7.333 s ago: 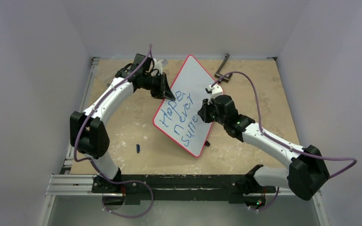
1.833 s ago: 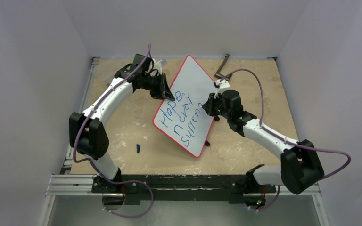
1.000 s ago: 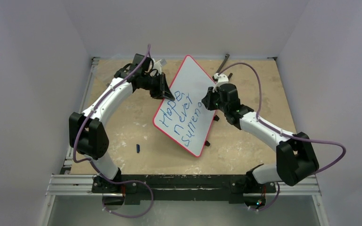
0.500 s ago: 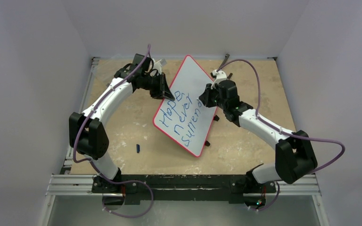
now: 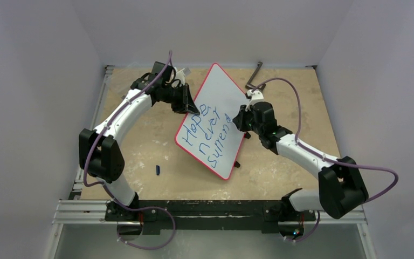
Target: Write a sentence on the whiteboard
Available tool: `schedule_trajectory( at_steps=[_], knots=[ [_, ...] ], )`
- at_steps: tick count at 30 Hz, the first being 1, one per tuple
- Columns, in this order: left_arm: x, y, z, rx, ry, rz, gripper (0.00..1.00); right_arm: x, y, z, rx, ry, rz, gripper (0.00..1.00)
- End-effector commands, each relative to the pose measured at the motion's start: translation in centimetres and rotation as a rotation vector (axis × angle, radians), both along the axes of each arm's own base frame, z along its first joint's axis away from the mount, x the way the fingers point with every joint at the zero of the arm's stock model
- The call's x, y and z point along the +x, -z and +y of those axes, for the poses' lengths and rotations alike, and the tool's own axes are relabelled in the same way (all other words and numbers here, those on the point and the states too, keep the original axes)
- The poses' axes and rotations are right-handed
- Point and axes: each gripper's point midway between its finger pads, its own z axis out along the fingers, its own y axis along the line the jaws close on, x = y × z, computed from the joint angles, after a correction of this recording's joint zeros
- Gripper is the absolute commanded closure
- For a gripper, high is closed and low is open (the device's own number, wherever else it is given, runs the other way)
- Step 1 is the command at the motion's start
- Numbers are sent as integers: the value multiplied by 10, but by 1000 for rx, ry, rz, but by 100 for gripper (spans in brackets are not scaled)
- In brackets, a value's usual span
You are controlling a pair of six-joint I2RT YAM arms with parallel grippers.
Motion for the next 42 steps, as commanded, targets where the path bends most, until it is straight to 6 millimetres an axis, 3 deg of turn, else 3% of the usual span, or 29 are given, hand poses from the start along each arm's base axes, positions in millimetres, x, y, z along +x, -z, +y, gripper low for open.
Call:
schedule_trajectory(
  at_steps=[1,13,18,23,30,37,42],
  knots=[
    [7,-21,9,15,-23,-120,100,-9,15,-4,-16,7,42,100],
    [7,-21,9,16,-21,-119,100,12,9,-10,-50,29,27,100],
    [7,-21,9,15,-16,-122,100,14,-15,-14,-49,38,-13,100],
    [5,-24,9,14,-9,-126,100,5,-45,-18,-17,42,-63,100],
    [0,-36,7,-11,12,-133,100,-16,-66,-29,-5,45,-89,100],
    [-6,-51,11,-5,9,-152,100,-28,-78,-33,20,45,-114,100],
    [-17,-48,16,7,16,-152,100,-30,-82,-33,32,46,-122,100]
  ],
)
